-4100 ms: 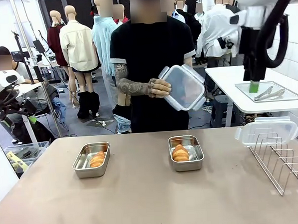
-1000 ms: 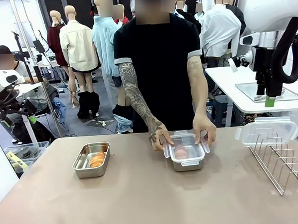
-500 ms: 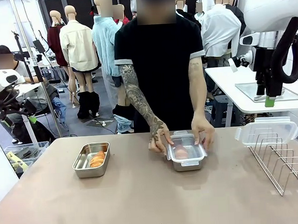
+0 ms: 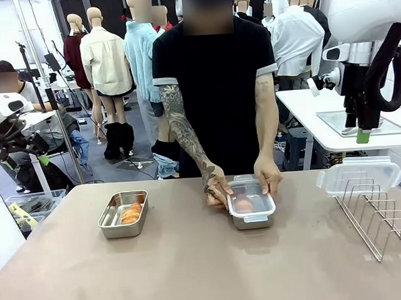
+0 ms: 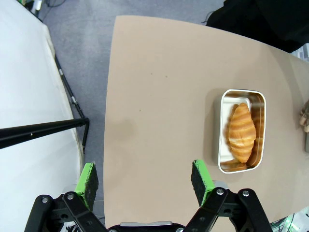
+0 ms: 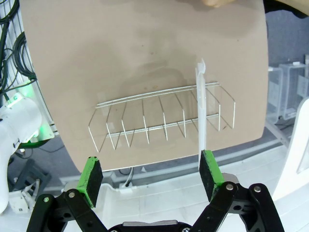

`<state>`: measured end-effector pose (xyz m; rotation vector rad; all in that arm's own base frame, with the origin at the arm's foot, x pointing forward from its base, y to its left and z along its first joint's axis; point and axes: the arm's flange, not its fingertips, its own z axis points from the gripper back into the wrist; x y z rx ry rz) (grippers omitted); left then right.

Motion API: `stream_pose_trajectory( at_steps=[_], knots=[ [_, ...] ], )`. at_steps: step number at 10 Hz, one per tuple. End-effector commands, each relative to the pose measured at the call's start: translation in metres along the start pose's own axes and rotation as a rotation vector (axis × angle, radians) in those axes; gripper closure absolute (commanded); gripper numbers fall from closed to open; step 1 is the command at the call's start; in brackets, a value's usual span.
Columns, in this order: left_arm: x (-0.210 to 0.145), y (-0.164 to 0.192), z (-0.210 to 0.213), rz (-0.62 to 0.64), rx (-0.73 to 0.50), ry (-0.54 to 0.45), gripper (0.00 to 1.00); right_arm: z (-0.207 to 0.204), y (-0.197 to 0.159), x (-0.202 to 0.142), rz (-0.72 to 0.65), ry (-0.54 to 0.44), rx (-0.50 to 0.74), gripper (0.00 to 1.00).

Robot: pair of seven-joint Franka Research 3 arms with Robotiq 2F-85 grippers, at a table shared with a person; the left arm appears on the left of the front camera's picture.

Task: Place the bread in airtight containers.
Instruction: Pick up one Airtight Container lid and hand it to the human.

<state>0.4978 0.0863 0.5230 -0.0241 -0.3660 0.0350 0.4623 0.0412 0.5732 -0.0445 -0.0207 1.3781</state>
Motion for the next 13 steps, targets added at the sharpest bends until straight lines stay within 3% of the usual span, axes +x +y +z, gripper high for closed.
stream_pose_trajectory(
  at_steps=[1,13],
  knots=[
    [0.0002,0.0003,0.0018,0.005,0.002,-0.003,0.00,0.0011,-0.0008,0.0002,-0.021,-0.013,0.004,0.00],
    [0.0002,0.0003,0.0018,0.005,0.002,-0.003,0.00,0.0011,-0.0008,0.0002,-0.021,-0.013,0.004,0.00]
  ],
)
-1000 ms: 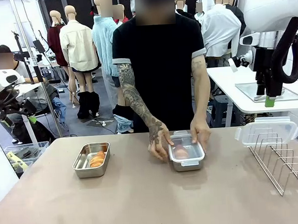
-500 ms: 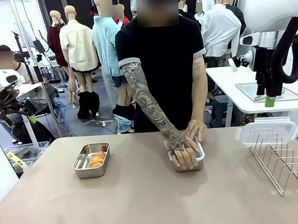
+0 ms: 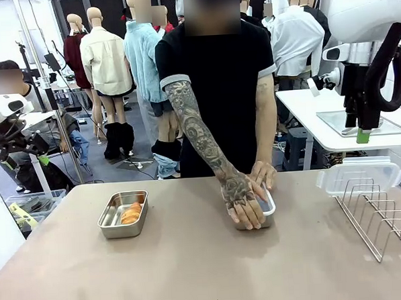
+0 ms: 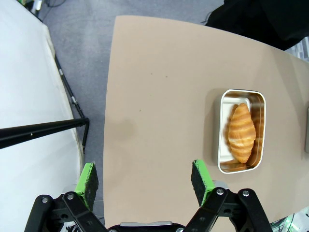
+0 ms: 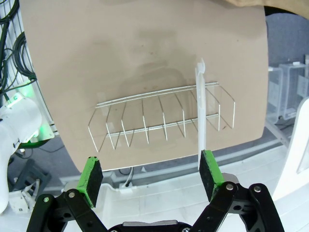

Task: Place the bread in airtight containers.
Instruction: Pick up one Airtight Container lid and hand it to the human.

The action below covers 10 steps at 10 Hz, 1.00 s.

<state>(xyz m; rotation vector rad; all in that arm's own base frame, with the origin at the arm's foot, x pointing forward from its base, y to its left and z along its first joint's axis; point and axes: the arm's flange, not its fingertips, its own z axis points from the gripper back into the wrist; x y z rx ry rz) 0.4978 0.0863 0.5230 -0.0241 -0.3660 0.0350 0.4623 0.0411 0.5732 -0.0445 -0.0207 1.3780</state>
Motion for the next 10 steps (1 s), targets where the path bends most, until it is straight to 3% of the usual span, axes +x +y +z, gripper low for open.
stream_pose_trajectory(
  at_steps=[1,10],
  knots=[
    [0.0002,0.0003,0.0018,0.005,0.002,-0.003,0.00,0.0011,-0.0008,0.0002,-0.021,-0.013,0.004,0.00],
    [0.0002,0.0003,0.0018,0.005,0.002,-0.003,0.00,0.0011,-0.0008,0.0002,-0.021,-0.013,0.004,0.00]
  ],
)
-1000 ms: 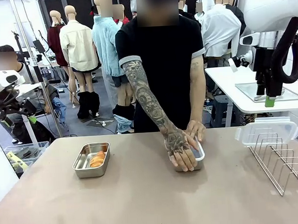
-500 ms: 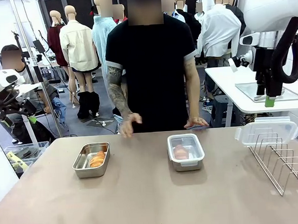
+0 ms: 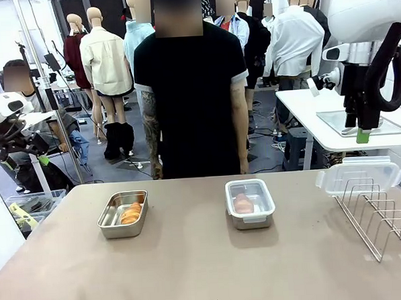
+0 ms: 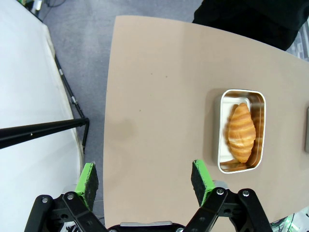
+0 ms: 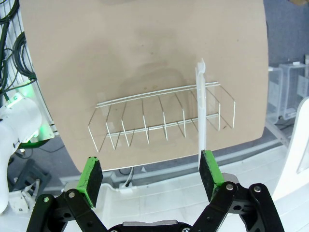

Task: Place the bread in airtight containers.
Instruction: Pick up one Airtight Container lid and hand it to the human.

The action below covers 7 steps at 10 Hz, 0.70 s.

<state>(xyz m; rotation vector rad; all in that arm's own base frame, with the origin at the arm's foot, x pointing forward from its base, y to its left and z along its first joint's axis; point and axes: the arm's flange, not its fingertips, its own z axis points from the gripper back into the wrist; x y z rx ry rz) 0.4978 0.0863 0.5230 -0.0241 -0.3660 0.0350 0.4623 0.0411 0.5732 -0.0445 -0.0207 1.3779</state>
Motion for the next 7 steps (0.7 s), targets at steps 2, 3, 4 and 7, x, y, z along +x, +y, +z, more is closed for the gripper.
stream_pose_trajectory(
  at_steps=[2,3,4,7],
  knots=[
    [0.0002,0.0003,0.0018,0.005,0.002,-0.003,0.00,0.0011,-0.0008,0.0002,-0.021,-0.013,0.004,0.00],
    [0.0002,0.0003,0.0018,0.005,0.002,-0.003,0.00,0.0011,-0.0008,0.0002,-0.021,-0.013,0.004,0.00],
    [0.0002,0.0003,0.0018,0.005,0.002,-0.003,0.00,0.0011,-0.0008,0.0002,-0.021,-0.013,0.004,0.00],
    [0.0002,0.0003,0.0018,0.005,0.002,-0.003,0.00,0.0011,-0.0008,0.0002,-0.021,-0.013,0.004,0.00]
  ],
)
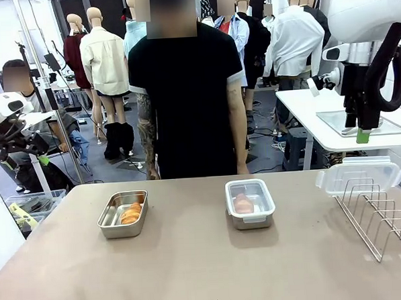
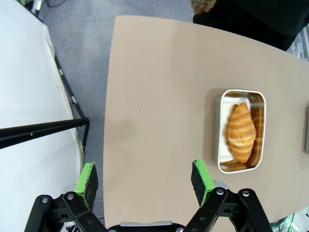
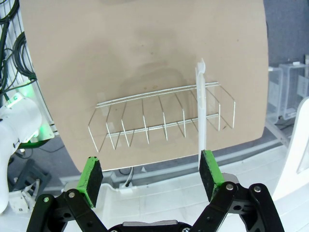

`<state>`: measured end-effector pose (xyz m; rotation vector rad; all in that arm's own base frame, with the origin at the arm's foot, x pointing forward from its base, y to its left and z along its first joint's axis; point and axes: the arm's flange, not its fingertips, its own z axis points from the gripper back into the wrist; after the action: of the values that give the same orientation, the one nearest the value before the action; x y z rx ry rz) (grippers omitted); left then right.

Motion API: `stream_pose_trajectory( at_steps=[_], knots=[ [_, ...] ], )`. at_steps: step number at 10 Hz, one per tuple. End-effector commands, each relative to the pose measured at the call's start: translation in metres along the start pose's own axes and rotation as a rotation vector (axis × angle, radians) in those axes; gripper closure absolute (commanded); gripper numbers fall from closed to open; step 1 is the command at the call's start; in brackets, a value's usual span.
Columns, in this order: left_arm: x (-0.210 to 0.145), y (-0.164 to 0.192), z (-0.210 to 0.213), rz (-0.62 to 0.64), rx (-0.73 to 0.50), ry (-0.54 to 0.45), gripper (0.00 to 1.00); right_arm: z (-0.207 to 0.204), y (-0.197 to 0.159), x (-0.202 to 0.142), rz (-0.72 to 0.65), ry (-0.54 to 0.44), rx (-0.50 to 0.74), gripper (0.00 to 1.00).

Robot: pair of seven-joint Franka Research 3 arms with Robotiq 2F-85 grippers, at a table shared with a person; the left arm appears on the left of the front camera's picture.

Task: Place the bread in airtight containers.
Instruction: Pick up one Airtight Container lid and hand it to the human.

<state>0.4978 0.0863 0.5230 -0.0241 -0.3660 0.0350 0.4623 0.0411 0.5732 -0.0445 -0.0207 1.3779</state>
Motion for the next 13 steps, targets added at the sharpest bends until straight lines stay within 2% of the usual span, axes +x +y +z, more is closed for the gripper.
stream_pose_trajectory(
  at_steps=[1,2,5,7,13],
  knots=[
    [0.000,0.000,0.002,0.005,0.002,-0.003,0.00,0.001,-0.001,0.000,-0.021,-0.013,0.004,0.00],
    [0.000,0.000,0.002,0.005,0.002,-0.003,0.00,0.000,0.000,0.000,0.000,0.000,0.000,0.00],
    [0.000,0.000,0.002,0.005,0.002,-0.003,0.00,-0.027,-0.032,-0.003,-0.007,0.035,0.049,0.00],
    [0.000,0.000,0.002,0.005,0.002,-0.003,0.00,-0.052,-0.051,-0.010,-0.005,0.110,0.002,0.00],
    [0.000,0.000,0.002,0.005,0.002,-0.003,0.00,-0.100,-0.097,-0.032,0.076,0.090,0.059,0.00]
  ],
)
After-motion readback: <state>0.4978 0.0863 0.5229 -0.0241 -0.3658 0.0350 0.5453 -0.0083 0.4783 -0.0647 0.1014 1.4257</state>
